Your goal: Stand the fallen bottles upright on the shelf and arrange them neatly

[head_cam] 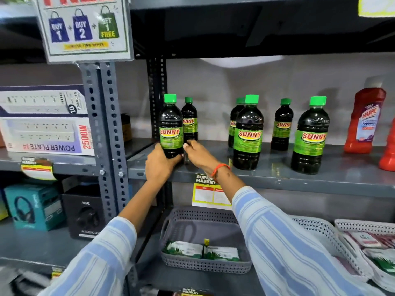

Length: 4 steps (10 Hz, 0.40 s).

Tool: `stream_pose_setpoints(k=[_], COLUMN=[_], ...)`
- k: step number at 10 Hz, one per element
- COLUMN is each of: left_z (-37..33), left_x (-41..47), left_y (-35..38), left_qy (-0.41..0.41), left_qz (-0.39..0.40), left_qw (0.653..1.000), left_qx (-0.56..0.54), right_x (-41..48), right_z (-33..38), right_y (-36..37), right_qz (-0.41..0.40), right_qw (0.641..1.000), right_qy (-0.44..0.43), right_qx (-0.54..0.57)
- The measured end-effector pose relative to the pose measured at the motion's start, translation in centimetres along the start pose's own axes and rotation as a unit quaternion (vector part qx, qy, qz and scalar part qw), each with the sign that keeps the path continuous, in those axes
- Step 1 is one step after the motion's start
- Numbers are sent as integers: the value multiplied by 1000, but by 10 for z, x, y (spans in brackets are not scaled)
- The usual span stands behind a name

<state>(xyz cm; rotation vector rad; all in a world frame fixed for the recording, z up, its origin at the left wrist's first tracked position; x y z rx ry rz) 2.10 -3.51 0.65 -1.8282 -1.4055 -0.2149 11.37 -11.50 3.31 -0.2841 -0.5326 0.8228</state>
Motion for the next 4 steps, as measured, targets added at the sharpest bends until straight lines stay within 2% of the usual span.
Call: stream_pose_setpoints(k=[4], left_z=[7], left_x=[4], left_y=[-6], left_qy=[4], left_qz=[14], left_qw=[1000], left_qx=[13], right_x=[16], right_z=[-3], right_y=[15], right_qz=[-20], right_qw=[998], right_qy=[11], right_qx=[66])
Point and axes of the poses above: each hand's wrist, its own x-axis towards the middle knuckle, its own y-axis out of the palm, z = x × y, the point moved 1 cm from there along x, towards the middle knuckle, and after that the axes turned 4 degrees about x, right-handed, at the moved point
